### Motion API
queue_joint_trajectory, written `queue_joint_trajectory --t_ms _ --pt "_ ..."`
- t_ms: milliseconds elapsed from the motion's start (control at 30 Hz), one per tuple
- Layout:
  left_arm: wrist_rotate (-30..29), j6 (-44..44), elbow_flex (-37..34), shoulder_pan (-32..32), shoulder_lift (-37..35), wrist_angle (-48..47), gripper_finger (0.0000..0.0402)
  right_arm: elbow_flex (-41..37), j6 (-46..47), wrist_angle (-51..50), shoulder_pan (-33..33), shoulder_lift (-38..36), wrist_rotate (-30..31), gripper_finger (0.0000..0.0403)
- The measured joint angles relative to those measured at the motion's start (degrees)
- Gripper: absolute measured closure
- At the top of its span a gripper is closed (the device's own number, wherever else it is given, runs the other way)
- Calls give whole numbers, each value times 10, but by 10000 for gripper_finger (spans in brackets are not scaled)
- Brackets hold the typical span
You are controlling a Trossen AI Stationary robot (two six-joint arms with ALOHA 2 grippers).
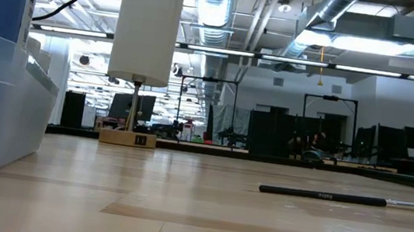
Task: Pick & Place Paint Supplies
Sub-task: Put the gold paint brush into the green cup
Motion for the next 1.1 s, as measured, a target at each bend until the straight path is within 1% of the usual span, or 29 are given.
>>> queue_joint_trajectory --t_ms 233,633,833,933,1000,1100 --pt "0 0 0 0 0 0 394 0 26 0 34 0 11 403" --pt "0 0 0 0 0 0 394 0 -23 0 65 -14 24 403" --pt "0 0 0 0 0 0 394 0 -13 0 87 -40 45 403" --pt "0 0 0 0 0 0 394 -3 -5 1 96 -46 45 403" --pt "0 0 0 0 0 0 394 -27 16 2 102 -56 39 403" --pt "0 0 0 0 0 0 394 -101 87 1 115 -90 25 403"
